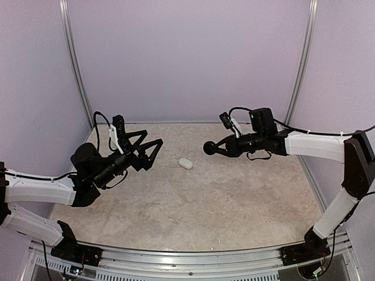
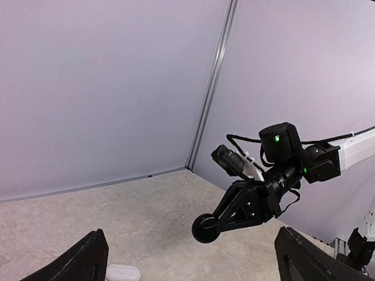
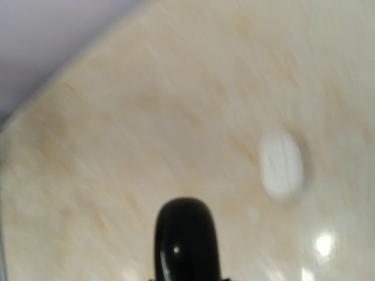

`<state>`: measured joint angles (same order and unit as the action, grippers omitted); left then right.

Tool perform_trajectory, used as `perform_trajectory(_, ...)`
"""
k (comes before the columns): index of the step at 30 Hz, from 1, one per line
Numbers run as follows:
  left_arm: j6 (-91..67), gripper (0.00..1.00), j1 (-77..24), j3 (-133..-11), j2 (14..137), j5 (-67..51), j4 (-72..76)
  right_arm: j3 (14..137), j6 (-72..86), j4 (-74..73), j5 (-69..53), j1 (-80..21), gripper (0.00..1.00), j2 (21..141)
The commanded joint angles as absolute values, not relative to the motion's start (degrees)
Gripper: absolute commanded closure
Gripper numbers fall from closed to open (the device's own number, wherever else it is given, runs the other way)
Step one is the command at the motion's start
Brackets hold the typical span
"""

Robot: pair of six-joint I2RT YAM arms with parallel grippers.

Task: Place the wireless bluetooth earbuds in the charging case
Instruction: Place the charging case with the earbuds in the charging case.

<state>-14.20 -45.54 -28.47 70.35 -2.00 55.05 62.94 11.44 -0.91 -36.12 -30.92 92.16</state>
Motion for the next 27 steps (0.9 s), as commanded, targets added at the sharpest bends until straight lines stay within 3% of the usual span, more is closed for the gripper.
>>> perform_trajectory(1,-18.4,0.01,-43.9,-29.3,68.8,1.8,48.7,65.5,11.2,-3.8,-37.7,-29.4,0.84,99.7)
perform_trajectory(13,-19.5,0.01,-43.4,-27.7,65.7,3.6,46.0,81.2,10.7,-5.0,-41.1,-26.9,0.8,121.8)
perform_trajectory(23,-19.0,0.01,-42.9,-27.8,64.3,5.2,44.2,87.5,11.6,-6.8,-45.2,-25.8,0.75,129.9)
perform_trajectory(27,-19.9,0.01,-42.7,-28.4,65.2,5.6,43.4,88.3,11.7,-7.6,-45.8,-25.7,0.63,131.1)
